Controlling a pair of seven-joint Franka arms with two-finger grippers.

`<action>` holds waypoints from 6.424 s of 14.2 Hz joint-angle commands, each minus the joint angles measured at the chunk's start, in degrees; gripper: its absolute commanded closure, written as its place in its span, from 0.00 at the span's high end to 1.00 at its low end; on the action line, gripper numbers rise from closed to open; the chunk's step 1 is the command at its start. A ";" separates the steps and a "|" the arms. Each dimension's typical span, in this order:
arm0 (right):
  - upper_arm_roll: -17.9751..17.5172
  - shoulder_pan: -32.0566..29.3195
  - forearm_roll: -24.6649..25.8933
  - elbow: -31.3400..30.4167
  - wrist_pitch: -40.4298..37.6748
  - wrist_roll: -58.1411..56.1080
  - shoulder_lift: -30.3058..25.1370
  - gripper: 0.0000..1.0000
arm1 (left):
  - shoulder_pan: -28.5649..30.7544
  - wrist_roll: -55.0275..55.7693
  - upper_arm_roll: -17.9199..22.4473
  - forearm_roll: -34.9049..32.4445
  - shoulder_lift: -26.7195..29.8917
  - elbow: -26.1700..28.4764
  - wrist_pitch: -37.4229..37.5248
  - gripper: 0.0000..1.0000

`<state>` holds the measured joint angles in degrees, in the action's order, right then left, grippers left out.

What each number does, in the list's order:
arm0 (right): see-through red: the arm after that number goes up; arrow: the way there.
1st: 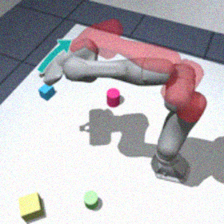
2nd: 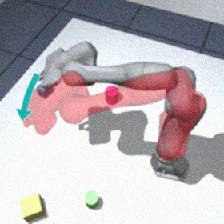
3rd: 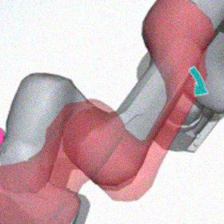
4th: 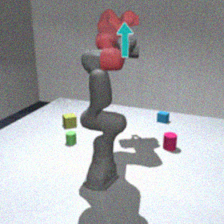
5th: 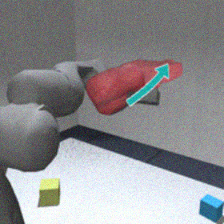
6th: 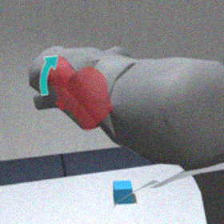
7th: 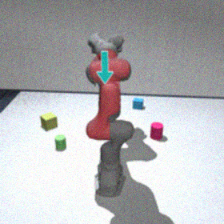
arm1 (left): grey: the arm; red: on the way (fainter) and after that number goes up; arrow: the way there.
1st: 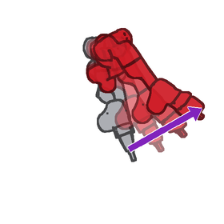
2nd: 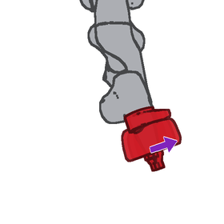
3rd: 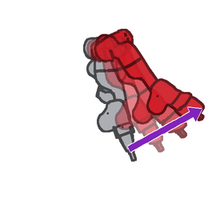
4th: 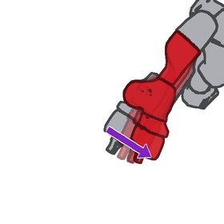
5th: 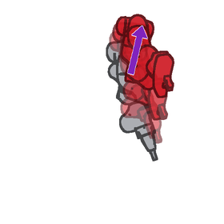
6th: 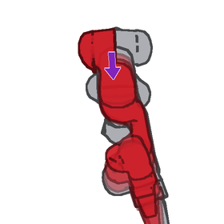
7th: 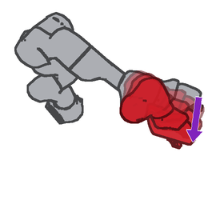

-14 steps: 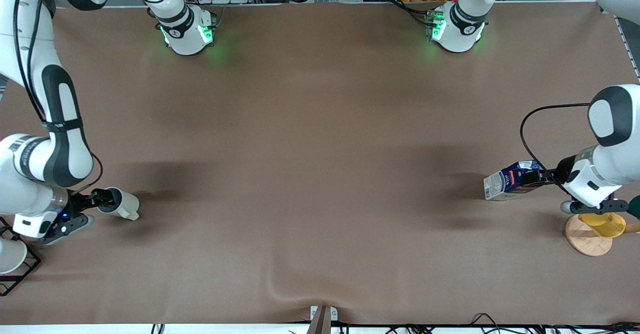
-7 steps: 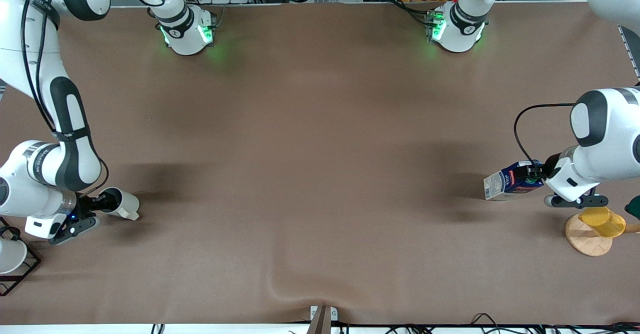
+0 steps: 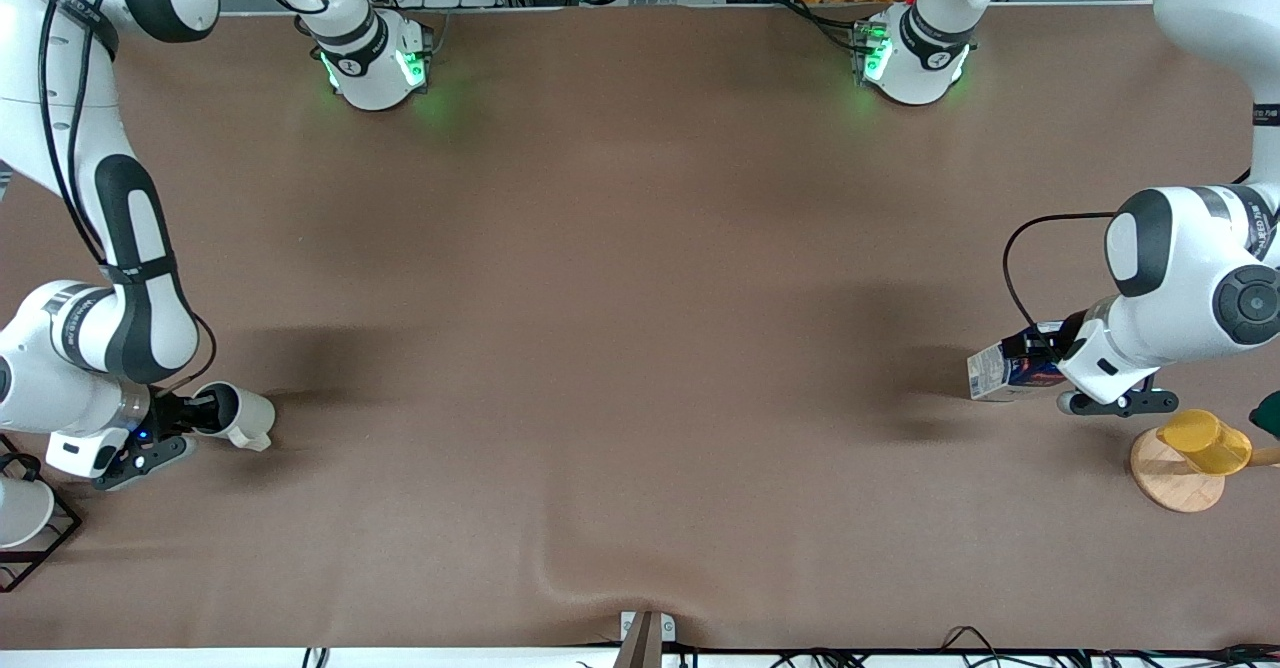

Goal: Place milk next to cup
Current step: 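Lift the mug with the right gripper while the left gripper grasps the milk carton, then carry the mug to mid-table and set it down with the right gripper, then release the mug and withdraw the right gripper while the left gripper carries the carton, then lower the milk carton beside the mug with the left gripper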

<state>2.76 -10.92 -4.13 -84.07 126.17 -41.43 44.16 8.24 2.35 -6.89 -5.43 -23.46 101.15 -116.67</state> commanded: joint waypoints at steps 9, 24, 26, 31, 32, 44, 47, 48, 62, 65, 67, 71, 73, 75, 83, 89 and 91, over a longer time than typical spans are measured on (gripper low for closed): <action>-5.74 1.95 -6.32 8.02 -6.71 -10.95 -2.50 0.00 | 2.13 0.38 0.12 1.82 7.19 -7.18 13.72 0.32; -5.40 36.30 -6.06 1.22 -1.23 35.32 -2.58 0.00 | 2.04 0.73 0.12 4.47 10.10 -10.80 20.78 0.35; -5.40 41.30 -6.06 -5.55 4.93 44.03 -4.95 0.00 | 2.13 0.73 0.21 4.47 9.92 -10.80 20.78 0.35; -5.31 45.37 -5.97 -8.13 6.63 52.49 -5.58 0.00 | 2.13 0.64 0.21 5.25 10.01 -10.80 20.78 0.35; -5.22 45.81 -5.97 -8.22 6.54 53.29 -5.58 0.00 | 2.13 0.46 0.21 5.61 9.92 -10.80 20.78 0.35; -4.78 48.54 -4.65 -6.99 6.01 61.12 -5.75 1.00 | 1.43 6.95 -6.72 5.61 12.03 -10.80 22.80 0.35; -3.56 48.27 -4.74 -6.99 3.92 62.52 -9.07 1.00 | 1.43 10.82 -10.24 5.70 12.99 -10.89 23.50 0.35; -2.51 48.27 -4.66 -6.90 1.73 63.83 -11.01 1.00 | 1.43 12.23 -11.56 6.22 13.78 -10.89 24.81 0.35; 10.86 26.48 -0.46 -6.90 -29.12 32.73 -33.94 1.00 | -24.38 62.32 -28.45 4.58 -2.71 -23.35 18.85 0.35; 7.02 20.79 3.77 -6.29 -34.92 32.73 -38.79 1.00 | -33.26 63.83 -22.50 2.88 -7.82 -26.17 18.14 0.35; 2.80 13.68 3.78 -4.53 -40.02 33.17 -40.03 1.00 | -38.28 62.09 -16.87 2.97 -8.79 -26.09 18.06 0.35; -1.43 8.03 3.78 -4.70 -41.54 34.13 -42.75 1.00 | -39.62 60.05 -15.79 2.97 -12.13 -26.09 13.68 0.36; -2.14 6.62 3.17 -4.53 -41.45 34.66 -43.02 1.00 | -39.62 58.48 -15.53 2.97 -13.27 -26.09 10.07 0.36; -1.97 6.53 3.25 -4.44 -41.80 34.58 -42.93 1.00 | -39.62 56.81 -15.35 2.54 -15.03 -25.92 9.97 0.36; -1.09 5.21 4.92 -4.62 -43.03 28.53 -46.00 1.00 | -39.70 57.42 -15.35 0.42 -16.27 -24.95 7.07 0.52; -1.61 4.33 3.79 -4.53 -45.14 32.97 -47.59 1.00 | -39.35 57.33 -14.91 0.33 -14.69 -25.04 7.42 1.00; -2.49 5.21 3.69 -4.62 -46.19 36.42 -47.85 1.00 | -38.48 59.60 -14.91 0.34 -10.23 -24.95 8.29 1.00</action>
<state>1.40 -6.03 -0.13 -88.20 80.97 -8.29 -2.57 -30.67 59.88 -22.21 -3.52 -38.52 75.75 -109.56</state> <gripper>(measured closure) 0.000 0.000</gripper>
